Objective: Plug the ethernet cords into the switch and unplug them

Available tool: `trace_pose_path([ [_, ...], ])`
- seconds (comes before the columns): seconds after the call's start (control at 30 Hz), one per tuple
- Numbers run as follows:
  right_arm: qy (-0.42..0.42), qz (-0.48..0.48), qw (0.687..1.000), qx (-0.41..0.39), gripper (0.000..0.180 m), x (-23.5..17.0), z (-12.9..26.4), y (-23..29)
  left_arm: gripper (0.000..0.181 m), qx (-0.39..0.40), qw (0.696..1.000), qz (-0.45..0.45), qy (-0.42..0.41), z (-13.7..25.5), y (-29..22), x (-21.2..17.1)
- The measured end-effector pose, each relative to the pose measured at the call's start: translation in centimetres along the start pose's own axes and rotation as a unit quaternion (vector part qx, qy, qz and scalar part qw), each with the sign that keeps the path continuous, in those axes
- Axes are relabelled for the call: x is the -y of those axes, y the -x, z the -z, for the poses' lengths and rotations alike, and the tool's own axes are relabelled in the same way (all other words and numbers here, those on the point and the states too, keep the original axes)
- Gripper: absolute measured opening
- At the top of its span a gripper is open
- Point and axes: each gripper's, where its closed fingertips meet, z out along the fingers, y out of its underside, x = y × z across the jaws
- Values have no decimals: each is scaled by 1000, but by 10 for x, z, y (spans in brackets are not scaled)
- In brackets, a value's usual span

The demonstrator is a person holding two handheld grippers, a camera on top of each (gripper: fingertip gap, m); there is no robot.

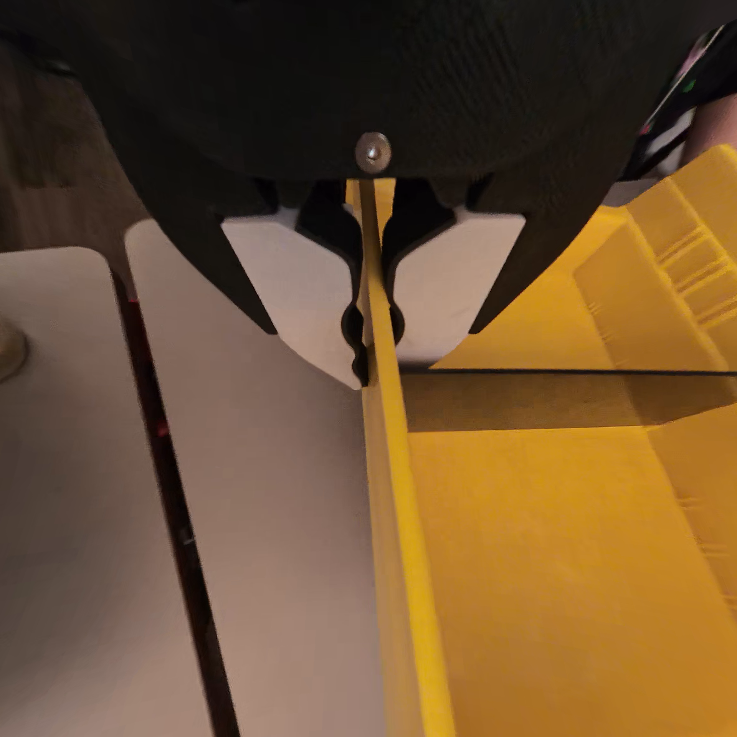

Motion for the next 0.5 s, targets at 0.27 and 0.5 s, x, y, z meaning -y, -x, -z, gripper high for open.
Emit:
trace_pose_path([
  [0.27, 56, 5, 998, -14, 4, -7, -47, -15, 71, -57, 993, 7, 104, 0, -4, -18],
  [0.5, 101, 112, 988, -30, 5, -2, -84, 66, 38, 20, 981, -11, 194, 71, 45, -24],
])
